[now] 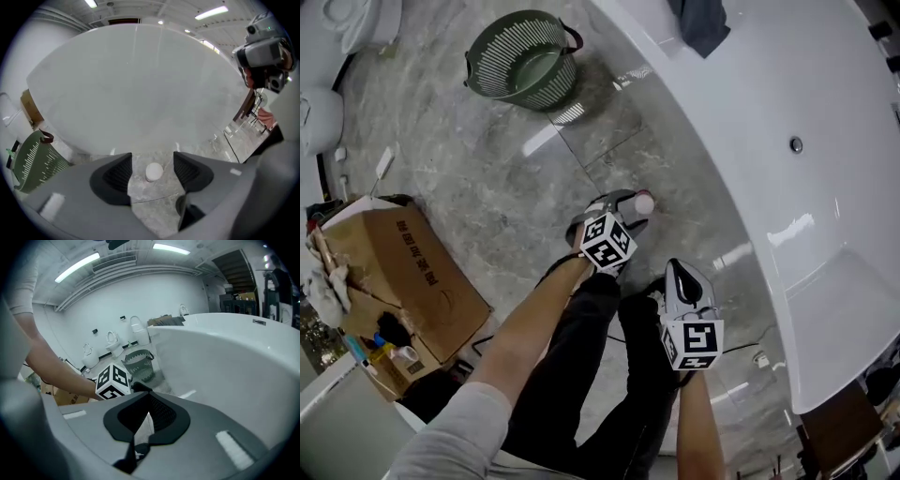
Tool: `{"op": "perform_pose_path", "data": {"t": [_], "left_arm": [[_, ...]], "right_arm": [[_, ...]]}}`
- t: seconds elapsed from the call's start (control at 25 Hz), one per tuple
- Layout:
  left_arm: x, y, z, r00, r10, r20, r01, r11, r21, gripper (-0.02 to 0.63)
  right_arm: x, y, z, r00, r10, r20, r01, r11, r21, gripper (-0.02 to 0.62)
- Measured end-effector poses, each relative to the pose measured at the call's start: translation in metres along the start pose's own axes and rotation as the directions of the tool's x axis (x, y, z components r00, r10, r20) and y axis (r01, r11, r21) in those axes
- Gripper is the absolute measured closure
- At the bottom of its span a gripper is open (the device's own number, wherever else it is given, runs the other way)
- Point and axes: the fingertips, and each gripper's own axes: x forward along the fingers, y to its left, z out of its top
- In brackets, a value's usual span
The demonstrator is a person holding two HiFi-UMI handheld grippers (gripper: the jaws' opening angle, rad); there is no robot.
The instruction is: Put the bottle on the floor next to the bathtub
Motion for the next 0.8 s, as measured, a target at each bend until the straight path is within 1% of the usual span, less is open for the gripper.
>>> {"op": "perform_pose_path", "data": {"t": [0.12,0.32,0.4,0.52,0.56,0.68,0.8], "left_arm": [[-0.036,-0.004,0.012,1.000,-0.010,0.007,0.010,1.000,-0.001,0.278],[-0.093,-0.010,0.030,0.999,-0.025,0.048,0.026,1.000,-0.018,0.278],[-0.119,-0.018,0.035,0.998,-0.036,0.055,0.036,0.999,0.007,0.278],[-0.161,-0.041,0.039,0.996,-0.064,0.062,0.061,0.997,0.050,0.278],[-0.177,-0.048,0.040,0.995,-0.067,0.067,0.064,0.997,0.048,0.278],[-0.220,-0.064,0.046,0.995,-0.048,0.093,0.048,0.999,0.005,0.278],[-0.253,-0.084,0.058,0.993,-0.018,0.118,0.017,1.000,0.008,0.278]], "right_arm": [[-0.018,0.018,0.022,1.000,-0.022,0.018,0.022,0.999,0.023,0.597],[-0.042,0.040,0.048,0.997,-0.067,0.041,0.065,0.997,0.045,0.597],[-0.054,0.048,0.056,0.995,-0.084,0.053,0.081,0.995,0.058,0.597],[-0.082,0.062,0.056,0.992,-0.110,0.060,0.104,0.990,0.092,0.597],[-0.092,0.068,0.054,0.991,-0.118,0.056,0.112,0.988,0.104,0.597],[-0.125,0.079,0.051,0.989,-0.142,0.049,0.134,0.981,0.141,0.597],[-0.154,0.082,0.054,0.987,-0.152,0.059,0.140,0.975,0.175,0.597]]}}
